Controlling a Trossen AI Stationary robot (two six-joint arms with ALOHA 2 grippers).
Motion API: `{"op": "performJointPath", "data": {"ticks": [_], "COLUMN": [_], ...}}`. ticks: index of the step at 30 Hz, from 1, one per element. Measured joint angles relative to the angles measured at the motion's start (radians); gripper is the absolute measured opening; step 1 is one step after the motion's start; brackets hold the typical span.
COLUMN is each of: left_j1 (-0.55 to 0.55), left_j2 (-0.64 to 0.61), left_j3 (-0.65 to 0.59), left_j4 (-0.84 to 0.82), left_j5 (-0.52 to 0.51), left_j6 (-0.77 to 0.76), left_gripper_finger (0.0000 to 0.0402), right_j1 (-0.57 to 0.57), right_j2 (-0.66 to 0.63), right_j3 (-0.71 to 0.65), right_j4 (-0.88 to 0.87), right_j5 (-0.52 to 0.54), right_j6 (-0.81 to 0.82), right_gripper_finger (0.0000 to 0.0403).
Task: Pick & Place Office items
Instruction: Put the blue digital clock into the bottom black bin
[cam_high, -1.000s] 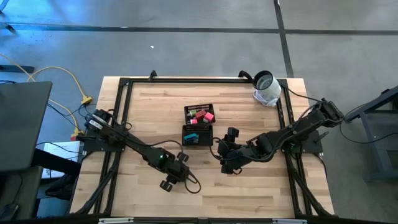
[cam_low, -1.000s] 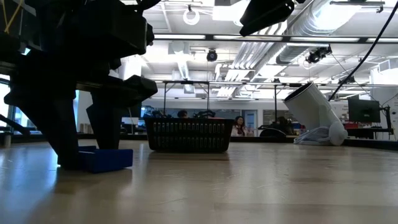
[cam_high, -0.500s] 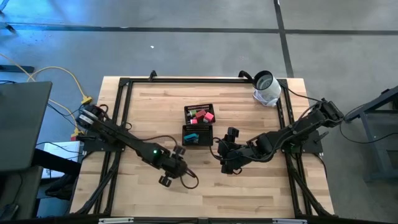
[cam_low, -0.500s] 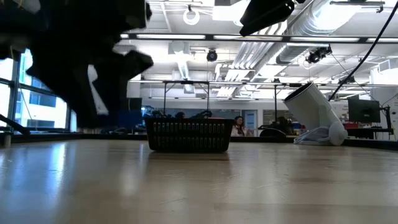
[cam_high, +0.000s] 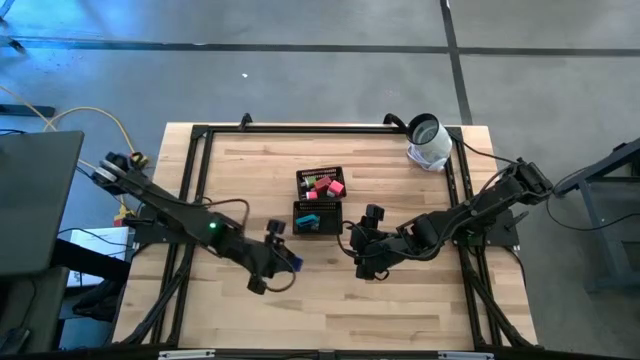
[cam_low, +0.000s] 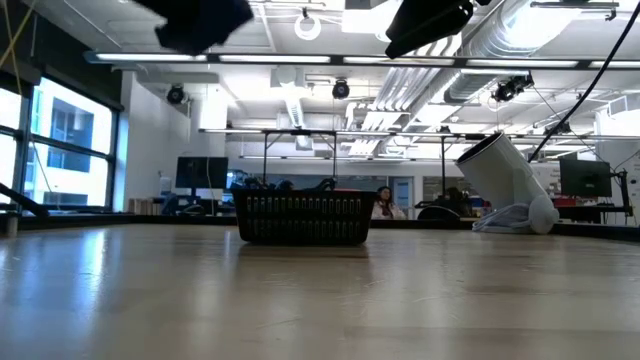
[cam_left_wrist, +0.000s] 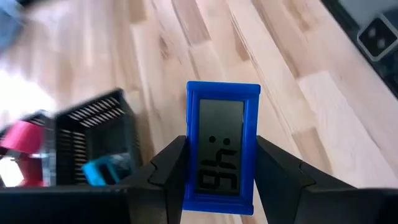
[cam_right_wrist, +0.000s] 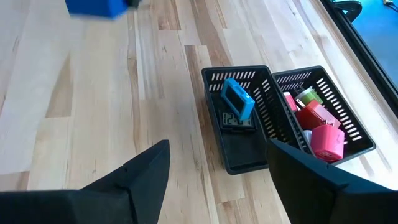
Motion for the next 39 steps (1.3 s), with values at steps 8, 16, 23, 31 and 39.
{"op": "performJointPath", "data": {"ticks": [8,16,23,31,39], "left_j1": [-0.065,-0.108,-0.129,-0.147,-0.122], "left_j2": [-0.064,-0.066,-0.152,-0.340,-0.464], "left_j3": [0.000,0.000,0.000,0.001,0.002], "left_j4": [0.002,-0.050,-0.055,-0.103,-0.279], "left_j5": [-0.173,-0.366,-0.458,-0.566,-0.568], "left_j6": [0.001,0.016,0.046,0.080,-0.059], "left_gripper_finger": [0.0143,0.0143,0.0143,0.0143,0.0143], "right_j1": [0.000,-0.003,-0.006,-0.006,-0.006], "right_j2": [0.000,0.000,-0.031,-0.035,-0.035], "right_j3": [0.000,0.000,0.000,0.000,0.000], "right_j4": [0.000,0.028,0.047,0.066,0.072], "right_j5": [0.001,0.004,0.008,0.009,0.038], "right_j6": [-0.001,-0.033,-0.054,-0.069,-0.083], "right_gripper_finger": [0.0252,0.0252,0.0252,0.0252,0.0252]}}
